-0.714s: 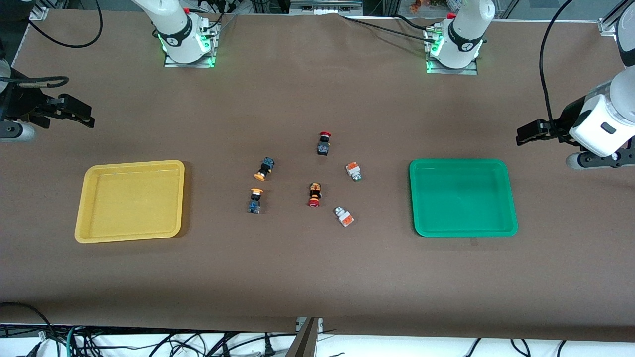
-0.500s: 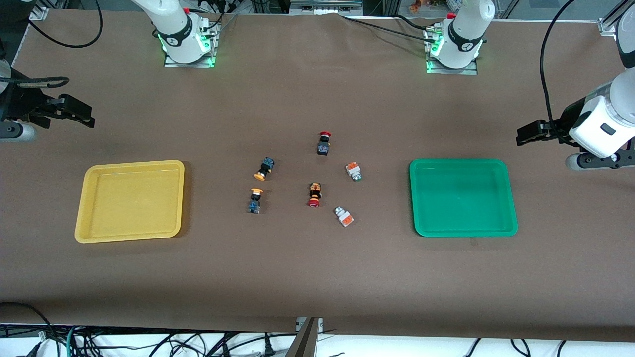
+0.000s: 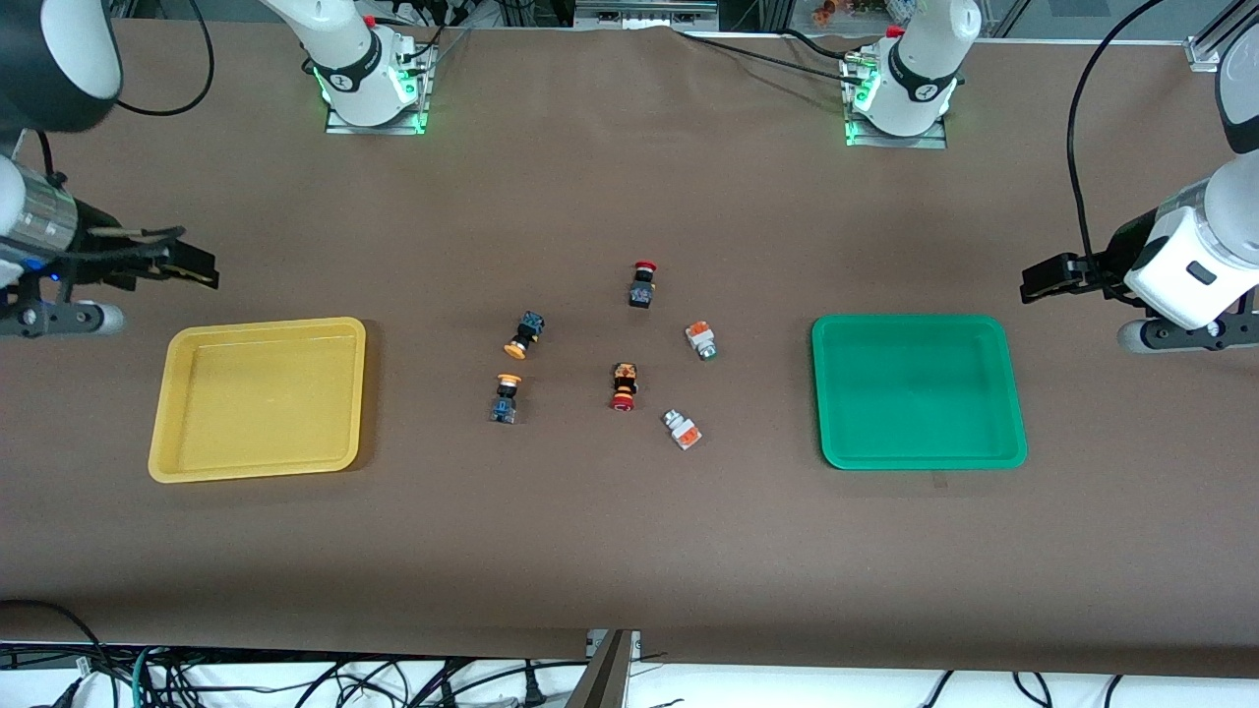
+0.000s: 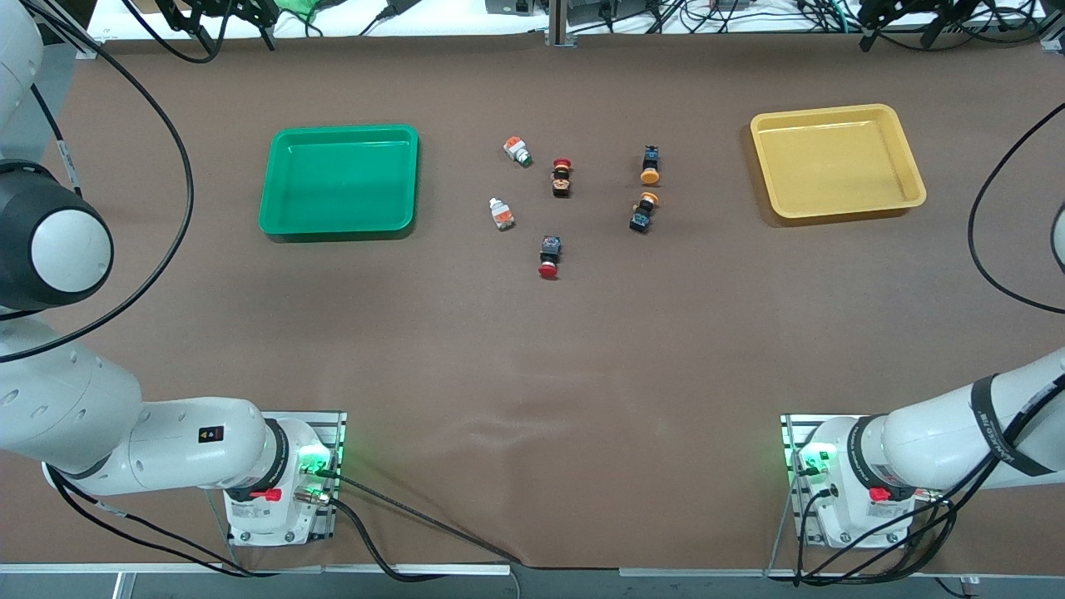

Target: Place green and yellow buttons in trays

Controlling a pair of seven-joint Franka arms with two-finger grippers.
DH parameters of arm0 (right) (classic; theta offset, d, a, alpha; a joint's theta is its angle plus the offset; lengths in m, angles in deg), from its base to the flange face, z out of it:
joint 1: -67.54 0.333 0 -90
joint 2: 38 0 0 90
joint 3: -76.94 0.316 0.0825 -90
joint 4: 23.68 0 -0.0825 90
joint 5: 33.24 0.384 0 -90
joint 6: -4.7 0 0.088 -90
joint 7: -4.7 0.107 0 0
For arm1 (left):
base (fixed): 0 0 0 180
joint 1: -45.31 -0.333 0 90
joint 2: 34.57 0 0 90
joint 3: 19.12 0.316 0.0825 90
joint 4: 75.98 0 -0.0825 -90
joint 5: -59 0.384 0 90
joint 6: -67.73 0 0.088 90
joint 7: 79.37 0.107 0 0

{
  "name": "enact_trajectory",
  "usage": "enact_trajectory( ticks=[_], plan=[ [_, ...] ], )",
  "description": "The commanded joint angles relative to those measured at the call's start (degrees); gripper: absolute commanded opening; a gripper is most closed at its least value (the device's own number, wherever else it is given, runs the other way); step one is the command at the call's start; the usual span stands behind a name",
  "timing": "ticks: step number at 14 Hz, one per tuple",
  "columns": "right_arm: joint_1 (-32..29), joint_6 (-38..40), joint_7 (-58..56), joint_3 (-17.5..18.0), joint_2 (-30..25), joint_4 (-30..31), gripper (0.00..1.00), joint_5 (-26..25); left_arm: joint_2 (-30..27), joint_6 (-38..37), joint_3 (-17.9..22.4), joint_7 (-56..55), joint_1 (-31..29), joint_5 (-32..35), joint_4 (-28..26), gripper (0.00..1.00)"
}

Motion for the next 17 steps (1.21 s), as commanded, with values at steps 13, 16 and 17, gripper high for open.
enact_trajectory(
  ticks=[13, 16, 17],
  plan=[
    [17.9, -39.5, 24.7, 0.7, 27.4, -0.4, 1.00, 6.8, 1.7, -0.5, -0.9, 0.7, 4.8, 0.1, 2.2, 1.00],
    [20.8, -41.3, 30.0, 0.7, 30.0, -0.4, 1.00, 6.4, 2.6, -0.4, -0.8, -1.1, 7.1, -0.3, 3.1, 1.00],
    [21.6, -42.3, 30.8, 0.7, 30.9, -0.4, 1.00, 6.3, 3.6, -0.3, -0.9, -3.9, 9.1, -0.5, 3.1, 1.00]
  ],
)
